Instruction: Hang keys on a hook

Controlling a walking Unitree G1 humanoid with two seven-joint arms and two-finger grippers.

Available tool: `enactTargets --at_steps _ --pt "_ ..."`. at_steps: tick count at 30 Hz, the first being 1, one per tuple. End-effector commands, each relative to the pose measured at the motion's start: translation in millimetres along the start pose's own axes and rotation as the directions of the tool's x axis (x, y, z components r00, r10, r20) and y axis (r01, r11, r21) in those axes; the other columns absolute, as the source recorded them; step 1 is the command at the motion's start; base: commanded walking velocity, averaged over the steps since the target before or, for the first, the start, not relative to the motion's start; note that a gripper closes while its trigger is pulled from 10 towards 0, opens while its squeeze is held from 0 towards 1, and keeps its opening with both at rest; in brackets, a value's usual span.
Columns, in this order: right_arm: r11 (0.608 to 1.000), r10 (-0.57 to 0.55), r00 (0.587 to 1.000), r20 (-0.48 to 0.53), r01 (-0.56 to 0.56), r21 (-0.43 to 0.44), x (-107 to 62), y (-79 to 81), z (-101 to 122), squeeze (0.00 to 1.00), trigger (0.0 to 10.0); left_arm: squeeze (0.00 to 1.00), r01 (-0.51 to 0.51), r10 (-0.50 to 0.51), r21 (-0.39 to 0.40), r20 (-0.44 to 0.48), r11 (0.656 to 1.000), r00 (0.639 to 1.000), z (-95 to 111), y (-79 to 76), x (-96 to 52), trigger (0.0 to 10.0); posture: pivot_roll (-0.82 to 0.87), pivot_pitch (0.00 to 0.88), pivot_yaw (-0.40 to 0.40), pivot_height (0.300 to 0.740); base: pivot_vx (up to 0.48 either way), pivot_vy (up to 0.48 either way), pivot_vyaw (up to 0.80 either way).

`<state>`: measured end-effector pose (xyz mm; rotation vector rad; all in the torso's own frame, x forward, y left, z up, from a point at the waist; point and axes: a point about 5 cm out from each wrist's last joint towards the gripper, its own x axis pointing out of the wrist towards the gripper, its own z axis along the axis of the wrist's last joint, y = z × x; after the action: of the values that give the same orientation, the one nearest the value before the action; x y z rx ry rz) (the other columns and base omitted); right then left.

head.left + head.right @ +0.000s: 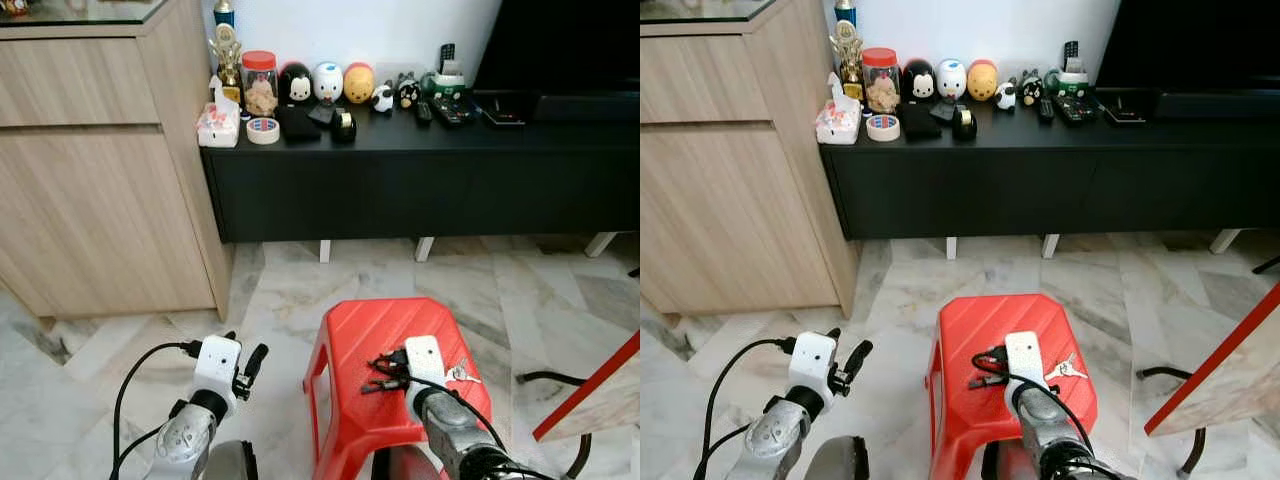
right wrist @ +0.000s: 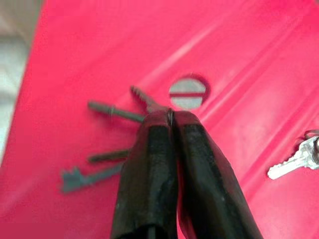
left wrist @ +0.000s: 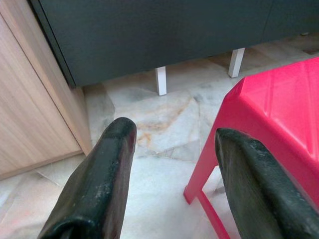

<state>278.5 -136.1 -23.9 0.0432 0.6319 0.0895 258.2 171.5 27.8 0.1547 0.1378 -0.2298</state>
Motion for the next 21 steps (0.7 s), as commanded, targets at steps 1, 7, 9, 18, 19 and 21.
enactTargets --at_steps 1,7,9,18,19,21 --pt "1.0 0.002 0.989 0.15 -0.006 0.026 -3.4 -10.4 13 0.0 10.0 0.0 -0.006 0.006 0.003 -0.002 1.0 1.0 0 1.7 1.3 10.0 0.08 0.0 -0.075 0.604 0.0 0.0 0.0" --pt "0.999 0.034 0.94 0.339 -0.035 -0.001 -14.3 -24.5 27 0.0 10.0 0.0 -0.006 0.006 -0.001 -0.005 1.0 1.0 -2 0.9 1.3 10.0 0.08 0.0 -0.075 0.639 0.0 0.0 0.0" --pt "0.999 0.03 0.942 0.334 -0.033 0.003 -14.4 -25.5 26 0.0 10.0 0.0 -0.007 0.007 -0.001 -0.006 1.0 1.0 -2 1.1 1.2 10.0 0.08 0.0 -0.075 0.644 0.0 0.0 0.0" --pt "0.999 0.029 0.942 0.335 -0.034 0.007 -17.5 -28.0 21 0.0 10.0 0.0 -0.037 0.038 0.02 -0.007 0.999 0.999 -1 15.6 1.0 10.0 0.08 0.0 -0.069 0.704 0.0 0.0 0.0" --pt "0.999 0.029 0.943 0.33 -0.033 0.007 -17.4 -28.0 20 0.0 10.0 0.0 -0.039 0.039 0.022 -0.008 0.999 0.999 -2 16.2 1.0 10.0 0.08 0.0 -0.069 0.714 0.0 0.0 0.0" --pt "0.999 0.028 0.944 0.328 -0.032 0.008 -17.3 -28.0 19 0.0 10.0 0.0 -0.039 0.04 0.023 -0.009 0.999 0.999 -2 16.5 1.1 10.0 0.08 0.0 -0.069 0.724 0.0 0.0 0.0"
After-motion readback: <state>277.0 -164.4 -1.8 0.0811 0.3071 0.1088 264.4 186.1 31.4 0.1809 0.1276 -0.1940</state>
